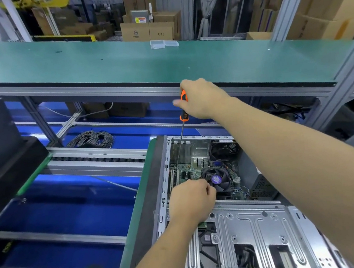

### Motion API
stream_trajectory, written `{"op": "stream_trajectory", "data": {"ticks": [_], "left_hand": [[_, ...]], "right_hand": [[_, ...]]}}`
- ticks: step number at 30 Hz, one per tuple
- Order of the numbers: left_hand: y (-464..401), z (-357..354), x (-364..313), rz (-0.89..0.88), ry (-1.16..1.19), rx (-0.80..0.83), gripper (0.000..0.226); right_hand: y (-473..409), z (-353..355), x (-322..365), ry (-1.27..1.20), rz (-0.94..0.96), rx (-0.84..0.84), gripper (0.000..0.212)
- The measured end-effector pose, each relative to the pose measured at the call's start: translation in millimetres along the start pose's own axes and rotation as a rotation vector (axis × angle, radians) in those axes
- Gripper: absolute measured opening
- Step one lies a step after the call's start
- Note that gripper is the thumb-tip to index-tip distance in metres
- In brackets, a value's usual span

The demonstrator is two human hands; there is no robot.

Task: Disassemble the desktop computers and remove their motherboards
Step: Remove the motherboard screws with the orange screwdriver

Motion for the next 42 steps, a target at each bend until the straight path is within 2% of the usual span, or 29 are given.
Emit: {"op": "stream_trajectory", "data": {"ticks": [2,4,6,8,11,14,16,17,20,23,26,28,31,33,37,40,42], "left_hand": [[0,0,0,0.001,-0.002,0.005,0.042],[0,1,-1,0.005,-0.008,0.013,0.042],[-1,1,-2,0.008,-0.016,0.021,0.042],[-1,1,-2,0.008,-0.020,0.026,0.042],[-1,0,-1,0.011,-0.015,0.034,0.041],[-2,-1,-1,0.007,-0.005,0.032,0.040],[-2,-2,-1,0.006,-0.009,0.031,0.039],[-2,-2,0,0.005,-0.011,0.034,0.039],[-2,-2,0,-0.001,-0.016,0.026,0.039],[-2,-2,0,-0.004,-0.026,0.017,0.039],[-1,-2,0,-0.001,-0.029,0.017,0.039],[-1,-2,0,-0.005,-0.024,0.012,0.039],[-2,-2,0,-0.004,-0.023,0.016,0.038],[-1,-2,1,-0.004,-0.017,0.010,0.038],[0,-3,1,0.007,-0.005,0.012,0.039],[0,-2,1,0.004,0.002,0.002,0.039],[-1,-2,2,-0.002,-0.001,0.005,0.039]], "right_hand": [[-8,5,5,0.130,-0.054,0.004,0.049],[-18,9,14,0.191,-0.012,0.056,0.047],[-26,14,22,0.245,0.081,0.188,0.034],[-30,23,25,0.244,0.134,0.333,0.010],[-29,28,25,0.156,0.126,0.476,0.024],[-28,20,24,0.209,0.069,0.448,0.034],[-30,18,27,0.420,0.066,0.328,0.029],[-30,17,31,0.446,0.080,0.283,0.025],[-34,16,42,0.309,0.226,0.335,0.013],[-33,18,46,0.127,0.232,0.374,0.023],[-37,12,40,0.249,0.063,0.296,0.038],[-39,10,41,0.292,0.120,0.252,0.033],[-39,11,45,0.158,0.227,0.303,0.010],[-38,11,47,0.177,0.207,0.332,0.015],[-39,10,41,0.351,0.089,0.257,0.031],[-38,13,46,0.223,0.217,0.306,0.018],[-34,17,48,0.176,0.240,0.338,0.026]]}}
Point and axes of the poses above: each hand's wrist, its own y-axis away from the middle knuckle, its own z-axis out of the back of the hand, x = y × z, the point moved 4 cm from there along -y, towards the middle knuckle, and after that the axes turned 6 degrees about y, right-handed, at the moved point
